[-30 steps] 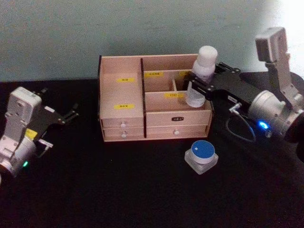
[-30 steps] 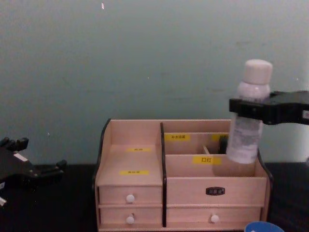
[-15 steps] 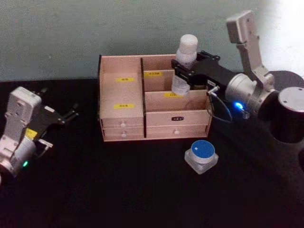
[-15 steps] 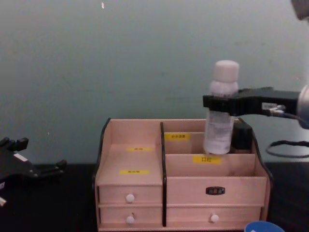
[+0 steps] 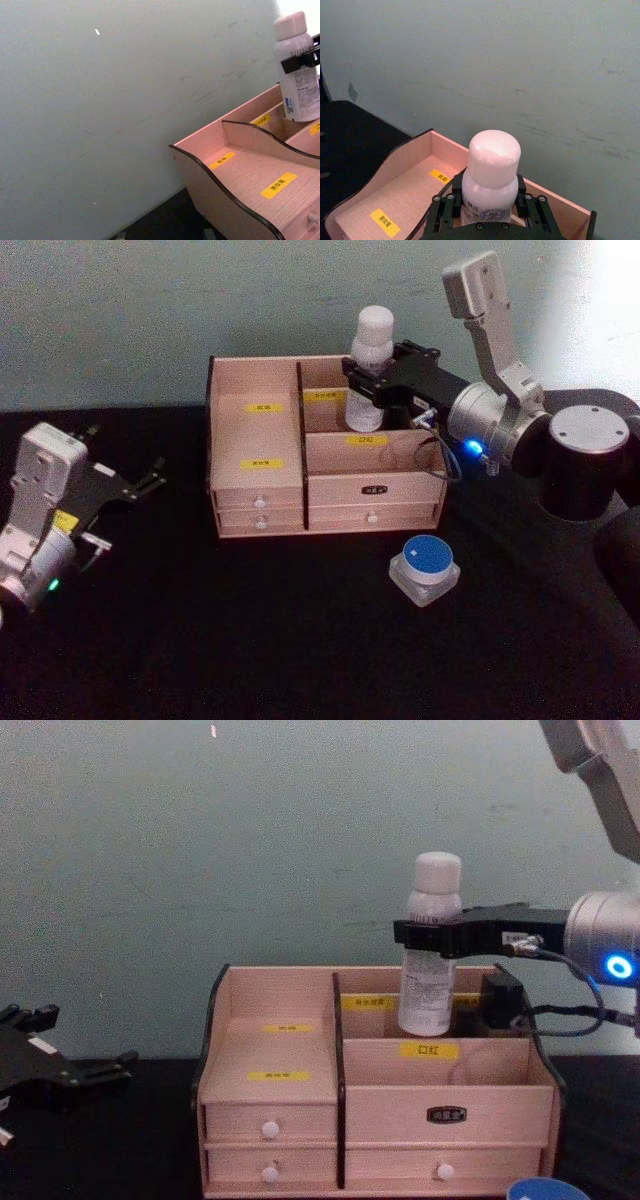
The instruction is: Pick up the facial cleanser and watermelon frost from the table and place them into the tiered storage box.
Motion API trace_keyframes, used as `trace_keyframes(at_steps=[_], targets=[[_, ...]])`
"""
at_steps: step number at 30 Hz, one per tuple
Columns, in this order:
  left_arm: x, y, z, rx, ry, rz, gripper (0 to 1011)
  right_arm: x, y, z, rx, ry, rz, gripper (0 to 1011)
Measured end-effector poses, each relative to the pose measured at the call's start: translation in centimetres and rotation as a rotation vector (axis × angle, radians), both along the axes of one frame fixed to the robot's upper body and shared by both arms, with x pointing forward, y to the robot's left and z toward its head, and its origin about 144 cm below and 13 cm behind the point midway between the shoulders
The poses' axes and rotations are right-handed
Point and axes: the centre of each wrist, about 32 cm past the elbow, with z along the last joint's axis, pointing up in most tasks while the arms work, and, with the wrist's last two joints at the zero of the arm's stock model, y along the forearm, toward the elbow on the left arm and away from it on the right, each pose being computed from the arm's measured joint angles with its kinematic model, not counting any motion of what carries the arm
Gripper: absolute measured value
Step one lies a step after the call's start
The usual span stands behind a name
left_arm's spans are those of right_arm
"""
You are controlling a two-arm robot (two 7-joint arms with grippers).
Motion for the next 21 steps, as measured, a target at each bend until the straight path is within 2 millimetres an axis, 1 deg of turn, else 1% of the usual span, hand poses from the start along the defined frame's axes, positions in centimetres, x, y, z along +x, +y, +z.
trace_keyframes(at_steps=[21], targets=[[0.0,0.0,0.0,0.0,0.0,0.0,1001,1.4,1.5,-0.2,0.003,0.005,0.014,593]])
